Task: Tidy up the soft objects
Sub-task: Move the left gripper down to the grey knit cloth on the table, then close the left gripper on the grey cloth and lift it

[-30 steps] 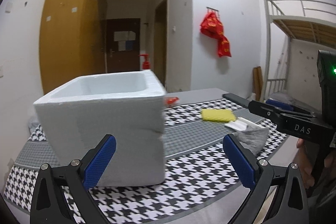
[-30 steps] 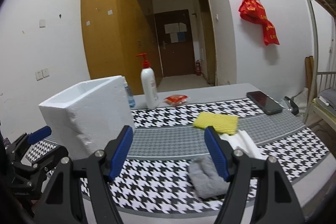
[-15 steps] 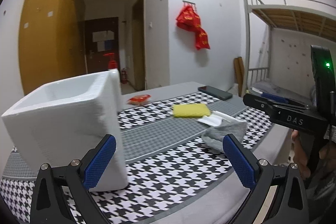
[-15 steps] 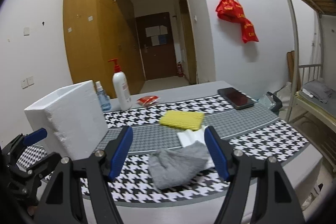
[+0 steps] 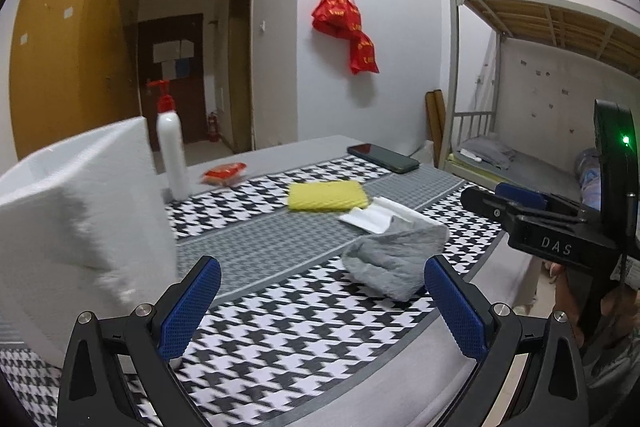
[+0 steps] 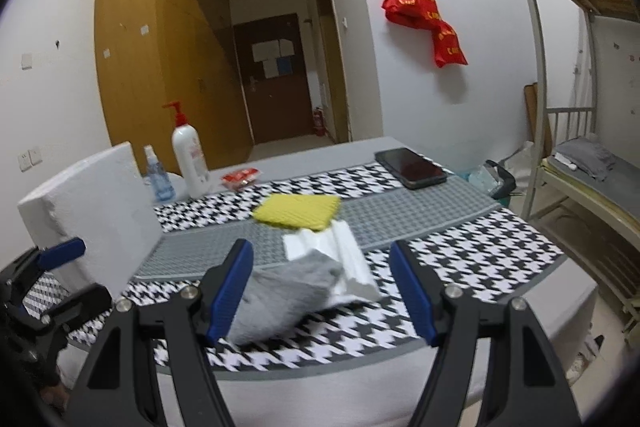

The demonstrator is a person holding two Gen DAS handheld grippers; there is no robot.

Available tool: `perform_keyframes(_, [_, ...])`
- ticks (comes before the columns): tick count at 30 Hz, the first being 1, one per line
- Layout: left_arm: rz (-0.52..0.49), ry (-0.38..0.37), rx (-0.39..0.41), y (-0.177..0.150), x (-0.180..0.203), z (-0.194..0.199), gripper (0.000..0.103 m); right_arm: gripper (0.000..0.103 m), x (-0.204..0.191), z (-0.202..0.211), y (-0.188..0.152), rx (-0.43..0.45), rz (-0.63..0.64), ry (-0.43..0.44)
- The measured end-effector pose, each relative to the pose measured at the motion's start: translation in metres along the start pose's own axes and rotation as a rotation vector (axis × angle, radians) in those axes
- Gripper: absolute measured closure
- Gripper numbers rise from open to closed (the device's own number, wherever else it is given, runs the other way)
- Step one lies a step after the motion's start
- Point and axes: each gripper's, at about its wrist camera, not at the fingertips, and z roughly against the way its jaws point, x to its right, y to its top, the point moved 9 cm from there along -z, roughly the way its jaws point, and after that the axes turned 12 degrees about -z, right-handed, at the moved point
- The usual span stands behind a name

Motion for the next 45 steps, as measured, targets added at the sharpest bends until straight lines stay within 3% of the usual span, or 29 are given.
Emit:
perform_keyframes(10, [0.001,-0.08,-0.075,-0.006,0.031,-0.032,0.001,0.028,0.028,-0.012,-0.005,-0.049,-0.023,-0.038])
perform_keyframes(36, [0.036,-0.109,-0.243,-0.012,0.053,-0.095,0.001,0.028,0.045,-0.026,0.002,-0.092,-0.039,-0.006])
perform_keyframes(43, [0.062,-0.143,-0.296,-0.019,0.056,-0.107,0.016,0.028,0.044,-0.027,0.003,-0.099,-0.026,0.001])
perform_keyframes(45, [0.059,-0.151,-0.306,-0.019,0.057,-0.109,0.025,0.028,0.044,-0.028,0.004,-0.1,-0.034,0.0])
